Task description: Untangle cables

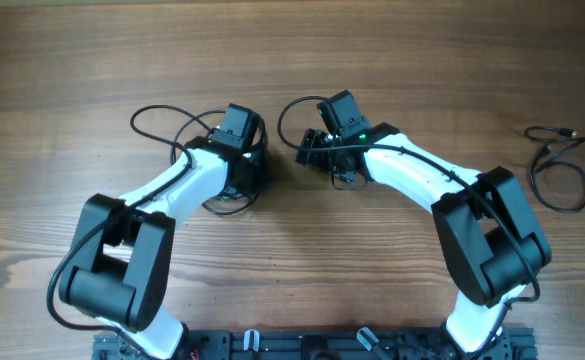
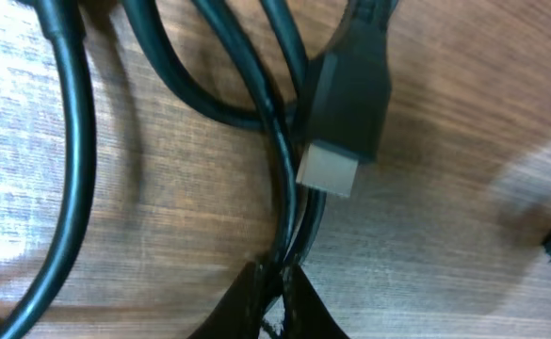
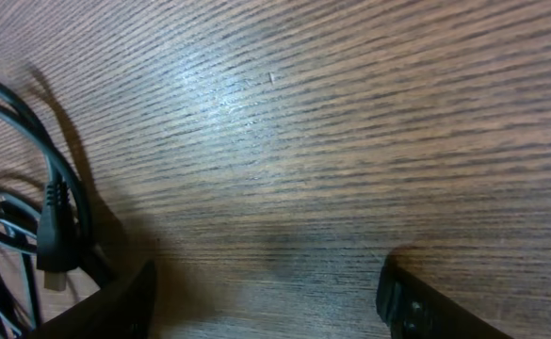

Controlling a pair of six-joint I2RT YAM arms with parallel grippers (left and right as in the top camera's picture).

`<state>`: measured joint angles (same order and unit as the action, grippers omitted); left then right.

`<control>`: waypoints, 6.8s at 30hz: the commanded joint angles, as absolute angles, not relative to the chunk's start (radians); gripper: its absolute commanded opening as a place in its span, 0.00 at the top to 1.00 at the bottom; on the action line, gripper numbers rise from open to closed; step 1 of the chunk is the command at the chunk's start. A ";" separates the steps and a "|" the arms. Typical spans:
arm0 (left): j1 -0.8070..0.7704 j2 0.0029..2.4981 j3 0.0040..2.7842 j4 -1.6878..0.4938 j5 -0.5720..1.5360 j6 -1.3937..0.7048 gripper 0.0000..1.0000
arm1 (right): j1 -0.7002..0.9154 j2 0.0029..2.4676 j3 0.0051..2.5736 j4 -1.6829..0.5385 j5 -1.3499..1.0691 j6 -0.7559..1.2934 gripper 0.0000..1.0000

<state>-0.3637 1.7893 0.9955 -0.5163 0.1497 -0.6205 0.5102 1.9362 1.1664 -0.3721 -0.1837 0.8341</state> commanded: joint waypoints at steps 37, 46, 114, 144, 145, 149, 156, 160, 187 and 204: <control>-0.402 1.795 1.011 -0.698 0.062 -0.670 0.96 | 0.513 1.973 1.137 -0.288 -0.339 0.602 0.25; -0.397 1.692 1.135 -0.791 0.090 -0.633 0.96 | 0.517 1.973 1.137 -0.286 -0.289 0.575 0.25; -0.413 1.719 1.039 -0.583 -0.169 -0.447 0.96 | 0.360 1.973 1.137 -0.336 -0.389 0.519 0.13; -0.370 1.322 1.031 -0.733 0.160 -0.273 0.96 | 0.416 1.973 1.137 -0.241 -1.423 0.187 0.57; -0.370 1.324 1.031 -0.734 0.160 -0.273 0.96 | 0.420 1.973 1.137 -0.239 -1.423 0.187 0.60; -0.370 1.354 1.030 -0.734 0.160 -0.273 0.96 | 0.419 1.973 1.137 -0.144 -1.423 0.292 0.62; -0.370 1.394 1.029 -0.735 0.286 -0.189 0.96 | 0.414 1.973 1.137 0.066 -1.244 0.496 0.50; -0.370 1.393 1.029 -0.732 0.291 -0.186 0.96 | 0.413 1.973 1.137 0.059 -1.204 0.492 0.54; -0.222 1.393 1.029 -0.725 1.053 0.094 0.96 | 0.398 1.973 1.137 -0.062 -0.962 0.474 0.48; -0.209 1.393 1.029 -0.803 0.873 0.066 0.96 | 0.392 1.973 1.137 -0.342 -0.527 0.503 0.23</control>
<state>-0.2169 1.4036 1.0260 -0.7956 1.0126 0.1490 0.4007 1.9575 1.1454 -0.3256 -0.4728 0.5327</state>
